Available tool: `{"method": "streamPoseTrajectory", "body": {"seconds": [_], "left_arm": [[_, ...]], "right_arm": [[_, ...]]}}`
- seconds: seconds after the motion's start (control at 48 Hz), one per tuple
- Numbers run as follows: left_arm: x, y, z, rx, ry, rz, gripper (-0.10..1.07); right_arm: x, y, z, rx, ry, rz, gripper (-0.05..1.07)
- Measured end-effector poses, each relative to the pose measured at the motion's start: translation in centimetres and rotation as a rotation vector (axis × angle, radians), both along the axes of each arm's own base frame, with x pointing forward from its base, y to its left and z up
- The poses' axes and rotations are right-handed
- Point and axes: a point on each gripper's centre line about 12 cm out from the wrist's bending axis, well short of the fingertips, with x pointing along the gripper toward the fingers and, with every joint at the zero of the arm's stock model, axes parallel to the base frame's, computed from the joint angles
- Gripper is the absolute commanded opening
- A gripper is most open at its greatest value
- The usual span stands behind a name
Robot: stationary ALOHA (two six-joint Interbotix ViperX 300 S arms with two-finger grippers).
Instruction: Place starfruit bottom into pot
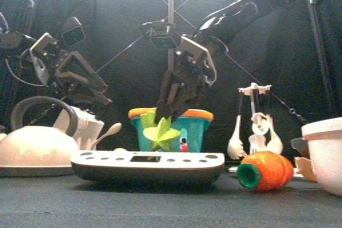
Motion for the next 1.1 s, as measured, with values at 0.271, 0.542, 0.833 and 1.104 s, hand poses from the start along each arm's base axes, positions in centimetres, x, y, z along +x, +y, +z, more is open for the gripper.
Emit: {"method": "streamPoseTrajectory", "body": {"seconds": [0.271,0.542,0.833,1.104], "left_arm": [[0.0,-0.1,0.0,-0.001,0.002,-0.004,0.93],[0.0,-0.1,0.0,-0.002,0.001,-0.003,0.93],[0.2,-0.1,0.2,-0.004,-0.005,-0.002,0.93],[0.5,-0.3,0.5,-0.007,-0.013,-0.012,0.93]], "right_arm": [[-1.8,1.6,2.5,0.012,-0.046,0.026,0.72],[-6.9,6.9,4.4,0.128,-0.069,0.103,0.72],[-12.5,12.3,2.5,0.348,0.034,0.122,0.72],[-15.3,13.9,0.6,0.444,0.169,0.070,0.74]]}}
